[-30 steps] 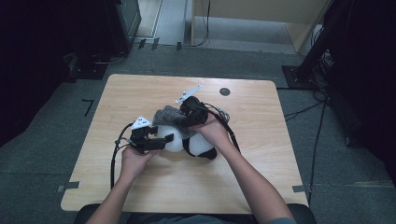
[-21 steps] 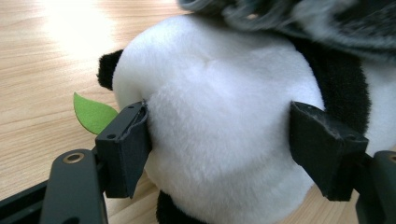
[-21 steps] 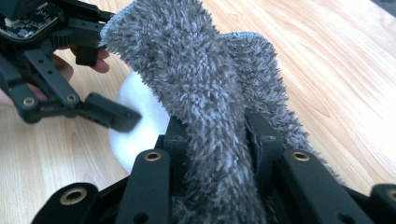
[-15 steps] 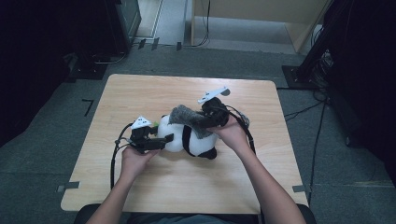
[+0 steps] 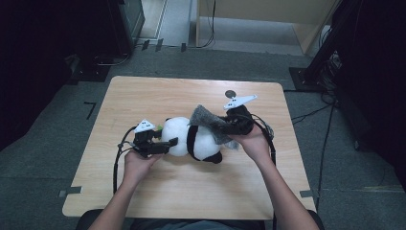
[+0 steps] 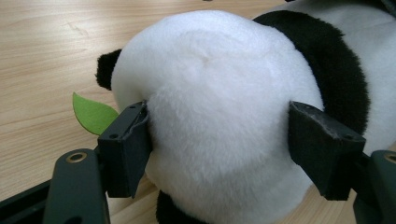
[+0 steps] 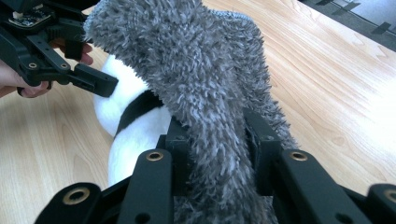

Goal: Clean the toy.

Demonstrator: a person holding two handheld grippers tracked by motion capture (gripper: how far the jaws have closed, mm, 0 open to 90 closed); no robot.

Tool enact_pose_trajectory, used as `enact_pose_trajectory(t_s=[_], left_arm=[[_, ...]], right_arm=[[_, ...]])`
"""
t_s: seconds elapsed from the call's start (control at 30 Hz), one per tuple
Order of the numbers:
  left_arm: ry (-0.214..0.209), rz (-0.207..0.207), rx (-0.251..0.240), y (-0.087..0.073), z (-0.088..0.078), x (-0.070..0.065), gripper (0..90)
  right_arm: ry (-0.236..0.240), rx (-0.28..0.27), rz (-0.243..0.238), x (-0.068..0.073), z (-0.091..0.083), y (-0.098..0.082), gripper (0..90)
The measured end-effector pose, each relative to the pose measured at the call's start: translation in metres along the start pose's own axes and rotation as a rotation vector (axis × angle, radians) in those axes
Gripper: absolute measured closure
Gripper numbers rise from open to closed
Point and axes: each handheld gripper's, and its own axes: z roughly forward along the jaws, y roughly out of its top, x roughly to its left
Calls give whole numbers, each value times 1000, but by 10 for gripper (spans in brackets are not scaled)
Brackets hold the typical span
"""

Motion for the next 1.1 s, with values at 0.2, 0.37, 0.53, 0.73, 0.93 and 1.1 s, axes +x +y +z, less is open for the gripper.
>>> enact_pose_trajectory(t_s=[0.2, 0.37, 0.53, 0.73, 0.93, 1.1], left_arm=[[-2, -1, 0, 0, 0, 0, 253], [2, 0, -3, 0, 0, 0, 252], [1, -3, -2, 0, 1, 0, 252], [1, -1, -4, 0, 1, 0, 252], [2, 3, -6, 0, 1, -1, 252], [3, 2, -7, 0, 1, -1, 253]], right_arm=[[0, -28, 21, -3, -11, -7, 711], [-28, -75, 48, -9, -28, -16, 712], [-38, -61, 72, -12, -29, -30, 708], [-39, -31, 83, -11, -13, -47, 692], [-43, -23, 91, -13, -6, -63, 698], [-46, 4, 115, -16, 0, -75, 702]])
